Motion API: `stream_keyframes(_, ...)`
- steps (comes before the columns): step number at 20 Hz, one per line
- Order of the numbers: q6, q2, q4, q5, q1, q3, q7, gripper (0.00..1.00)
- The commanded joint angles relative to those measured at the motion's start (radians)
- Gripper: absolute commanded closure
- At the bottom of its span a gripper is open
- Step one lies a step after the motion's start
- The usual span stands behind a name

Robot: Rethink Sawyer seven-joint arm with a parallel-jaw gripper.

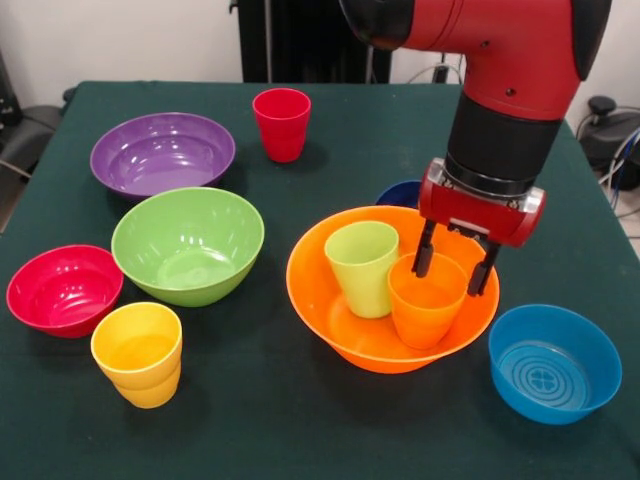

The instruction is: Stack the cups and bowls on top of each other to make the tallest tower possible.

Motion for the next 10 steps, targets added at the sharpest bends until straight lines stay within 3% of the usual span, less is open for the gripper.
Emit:
stream_keyframes(1, 0.177, -0.106, 0.076, 0.027, -0.048, 0.097, -0.173, 0.00)
stream_keyframes(5, 0.181, -0.133, 0.131, 0.038, -0.098, 0.136, -0.207, 0.00)
stream_keyframes(10, 0.109, -0.186, 0.232, -0.006, -0.160, 0.161, -0.279, 0.00)
